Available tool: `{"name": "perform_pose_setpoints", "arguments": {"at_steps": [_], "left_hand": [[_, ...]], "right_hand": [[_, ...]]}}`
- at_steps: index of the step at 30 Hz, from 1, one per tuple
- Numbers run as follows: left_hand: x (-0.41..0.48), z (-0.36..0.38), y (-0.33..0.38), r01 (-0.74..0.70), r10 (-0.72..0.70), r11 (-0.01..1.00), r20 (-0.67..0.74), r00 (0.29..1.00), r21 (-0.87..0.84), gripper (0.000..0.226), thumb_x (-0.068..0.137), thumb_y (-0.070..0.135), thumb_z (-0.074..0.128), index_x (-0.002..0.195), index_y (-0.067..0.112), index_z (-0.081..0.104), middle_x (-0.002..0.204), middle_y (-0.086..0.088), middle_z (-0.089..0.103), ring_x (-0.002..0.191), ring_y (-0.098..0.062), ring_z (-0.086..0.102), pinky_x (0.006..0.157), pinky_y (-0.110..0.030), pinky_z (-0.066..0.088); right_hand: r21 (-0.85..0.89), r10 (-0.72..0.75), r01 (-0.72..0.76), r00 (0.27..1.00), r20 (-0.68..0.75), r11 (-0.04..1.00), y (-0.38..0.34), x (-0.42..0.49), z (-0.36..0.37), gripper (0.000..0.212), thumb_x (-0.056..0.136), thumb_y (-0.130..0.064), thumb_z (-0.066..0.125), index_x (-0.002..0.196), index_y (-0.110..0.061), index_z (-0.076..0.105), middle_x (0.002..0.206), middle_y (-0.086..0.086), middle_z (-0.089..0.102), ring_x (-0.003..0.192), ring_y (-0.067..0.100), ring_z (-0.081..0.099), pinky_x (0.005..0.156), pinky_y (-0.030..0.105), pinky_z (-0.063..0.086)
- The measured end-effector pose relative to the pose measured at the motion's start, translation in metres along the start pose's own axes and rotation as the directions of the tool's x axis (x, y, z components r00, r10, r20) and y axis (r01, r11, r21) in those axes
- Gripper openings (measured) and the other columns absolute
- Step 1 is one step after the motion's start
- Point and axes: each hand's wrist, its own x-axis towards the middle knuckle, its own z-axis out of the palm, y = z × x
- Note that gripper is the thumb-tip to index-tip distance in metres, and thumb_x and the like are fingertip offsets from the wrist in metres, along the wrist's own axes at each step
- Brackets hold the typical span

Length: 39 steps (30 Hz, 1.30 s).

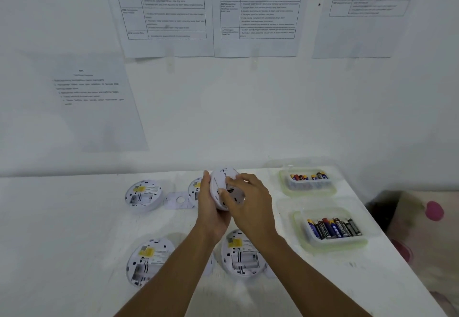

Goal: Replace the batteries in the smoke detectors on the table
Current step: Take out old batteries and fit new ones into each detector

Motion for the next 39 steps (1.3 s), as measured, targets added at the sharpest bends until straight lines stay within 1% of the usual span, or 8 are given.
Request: {"name": "perform_pose_setpoints", "arguments": {"at_steps": [8,18,26,28,31,34,37,39], "left_hand": [[-0.006,0.001,-0.003,-0.057,0.059,0.997,-0.034,0.998,0.055,0.064,0.092,0.06,0.046,0.13,0.01,0.062,0.124,-0.014,0.065,0.117,-0.029,0.06,0.107,-0.044,0.043],[-0.013,0.005,-0.004,-0.099,0.103,0.989,-0.036,0.994,0.108,0.057,0.094,0.055,0.043,0.121,0.011,0.066,0.117,-0.014,0.07,0.113,-0.03,0.064,0.103,-0.046,0.046],[-0.014,0.002,-0.002,-0.147,0.155,0.978,-0.039,0.987,0.15,0.059,0.086,0.057,0.049,0.122,0.012,0.063,0.115,-0.013,0.072,0.11,-0.028,0.066,0.098,-0.043,0.05],[-0.013,0.002,-0.001,-0.165,0.17,0.97,-0.014,0.985,0.177,0.049,0.091,0.053,0.045,0.113,0.015,0.066,0.104,-0.009,0.075,0.1,-0.025,0.07,0.093,-0.041,0.053],[-0.011,0.002,0.007,-0.188,0.195,0.957,-0.011,0.981,0.223,0.056,0.084,0.058,0.049,0.115,0.014,0.067,0.106,-0.011,0.073,0.1,-0.025,0.068,0.092,-0.041,0.052],[-0.007,0.003,0.017,-0.216,0.224,0.932,0.005,0.975,0.291,0.057,0.091,0.062,0.037,0.113,0.018,0.067,0.104,-0.009,0.072,0.093,-0.021,0.068,0.08,-0.036,0.052],[-0.004,0.006,0.018,-0.227,0.235,0.871,0.037,0.971,0.436,0.066,0.085,0.068,0.03,0.121,0.024,0.064,0.116,-0.006,0.071,0.103,-0.023,0.068,0.079,-0.042,0.057],[-0.003,0.008,0.015,-0.201,0.198,0.829,0.061,0.978,0.521,0.069,0.083,0.072,0.029,0.125,0.029,0.063,0.124,-0.001,0.068,0.113,-0.023,0.065,0.088,-0.048,0.055]], "right_hand": [[0.111,0.156,-0.145,0.983,-0.098,0.983,-0.006,-0.006,0.005,0.036,0.075,-0.051,0.068,0.105,-0.032,0.069,0.102,-0.011,0.067,0.089,0.005,0.064,0.081,0.03,0.056],[0.123,0.34,-0.333,0.939,-0.045,0.935,-0.013,-0.004,0.007,0.057,0.066,-0.067,0.059,0.104,-0.026,0.067,0.095,-0.014,0.069,0.089,0.005,0.064,0.088,0.036,0.054],[0.153,0.42,-0.413,0.907,-0.018,0.898,-0.024,-0.002,0.006,0.053,0.072,-0.063,0.066,0.107,-0.023,0.068,0.098,-0.01,0.07,0.092,0.008,0.064,0.093,0.036,0.052],[0.177,0.433,-0.427,0.902,0.008,0.887,-0.024,-0.003,0.005,0.051,0.074,-0.06,0.067,0.108,-0.021,0.069,0.1,-0.009,0.07,0.091,0.008,0.064,0.092,0.033,0.053],[0.275,0.412,-0.416,0.908,0.074,0.867,-0.023,-0.002,0.001,0.046,0.079,-0.053,0.068,0.109,-0.019,0.07,0.1,-0.009,0.071,0.09,0.005,0.065,0.088,0.029,0.055],[0.395,0.397,-0.433,0.901,0.173,0.81,-0.02,0.004,-0.007,0.04,0.083,-0.055,0.063,0.102,-0.022,0.072,0.095,-0.011,0.072,0.089,0.003,0.067,0.082,0.025,0.056],[0.504,0.445,-0.523,0.851,0.277,0.687,-0.017,0.012,-0.011,0.046,0.078,-0.059,0.066,0.104,-0.022,0.07,0.097,-0.004,0.073,0.088,0.012,0.071,0.075,0.035,0.061],[0.53,0.449,-0.551,0.834,0.321,0.644,-0.012,0.014,-0.014,0.039,0.079,-0.046,0.073,0.108,-0.02,0.067,0.096,0.002,0.073,0.087,0.017,0.072,0.07,0.04,0.062]]}}
